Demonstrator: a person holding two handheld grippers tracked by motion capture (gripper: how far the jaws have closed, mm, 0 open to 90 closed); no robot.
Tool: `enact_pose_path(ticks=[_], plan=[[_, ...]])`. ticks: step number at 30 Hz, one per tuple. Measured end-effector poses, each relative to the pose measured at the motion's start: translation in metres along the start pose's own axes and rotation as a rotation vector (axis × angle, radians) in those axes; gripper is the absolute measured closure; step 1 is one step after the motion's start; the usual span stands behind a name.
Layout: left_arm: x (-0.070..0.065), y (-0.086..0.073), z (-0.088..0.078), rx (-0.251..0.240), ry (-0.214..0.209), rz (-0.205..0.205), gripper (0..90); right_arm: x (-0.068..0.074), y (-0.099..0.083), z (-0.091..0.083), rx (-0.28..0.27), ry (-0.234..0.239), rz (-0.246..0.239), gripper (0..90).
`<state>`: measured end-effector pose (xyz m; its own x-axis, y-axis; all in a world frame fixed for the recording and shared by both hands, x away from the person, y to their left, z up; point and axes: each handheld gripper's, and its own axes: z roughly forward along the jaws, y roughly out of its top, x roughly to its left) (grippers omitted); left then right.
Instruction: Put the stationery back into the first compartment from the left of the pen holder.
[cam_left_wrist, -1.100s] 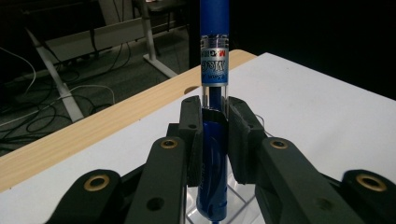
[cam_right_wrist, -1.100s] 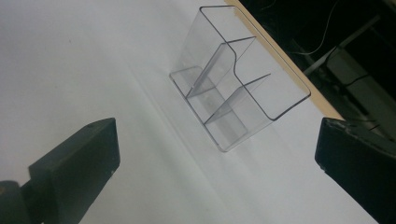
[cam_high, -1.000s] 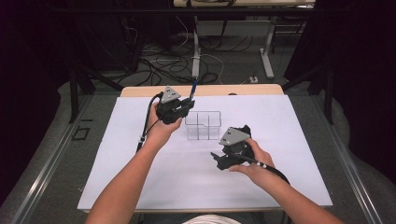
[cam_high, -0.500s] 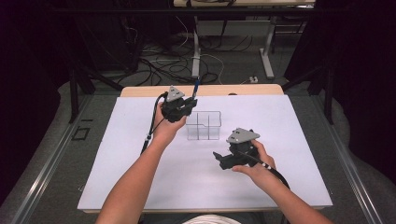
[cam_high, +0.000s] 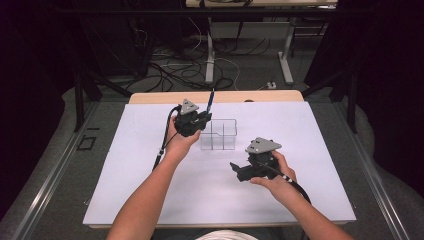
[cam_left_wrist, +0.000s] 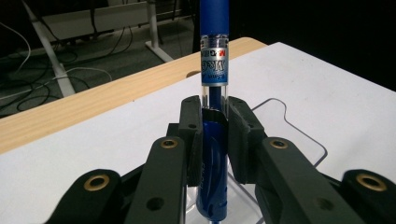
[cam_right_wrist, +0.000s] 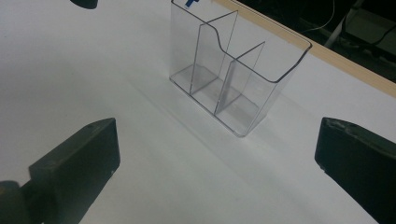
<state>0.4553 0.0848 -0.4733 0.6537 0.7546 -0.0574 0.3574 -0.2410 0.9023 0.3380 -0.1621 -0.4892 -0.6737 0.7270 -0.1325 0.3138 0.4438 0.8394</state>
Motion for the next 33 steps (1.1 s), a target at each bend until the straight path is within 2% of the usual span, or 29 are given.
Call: enact_pose_path(ticks=[15, 20, 24, 30, 33], plan=[[0.003, -0.012, 0.001, 0.034, -0.001, -0.028, 76.4, 0.000, -0.002, 0.004, 0.005, 0.006, -0.005, 0.0], [0.003, -0.008, -0.007, 0.008, 0.004, -0.027, 65.2, 0.000, -0.003, 0.004, 0.015, 0.005, 0.001, 0.0], [0.004, -0.004, -0.017, -0.015, 0.019, -0.042, 54.7, -0.001, -0.003, 0.004, 0.013, 0.004, 0.000, 0.0], [0.006, -0.002, -0.030, -0.017, 0.009, -0.080, 36.9, -0.001, -0.003, 0.003, 0.012, -0.002, 0.006, 0.0], [0.006, -0.002, -0.039, -0.028, 0.006, -0.070, 31.5, -0.002, -0.004, 0.003, 0.013, -0.006, 0.008, 0.0]])
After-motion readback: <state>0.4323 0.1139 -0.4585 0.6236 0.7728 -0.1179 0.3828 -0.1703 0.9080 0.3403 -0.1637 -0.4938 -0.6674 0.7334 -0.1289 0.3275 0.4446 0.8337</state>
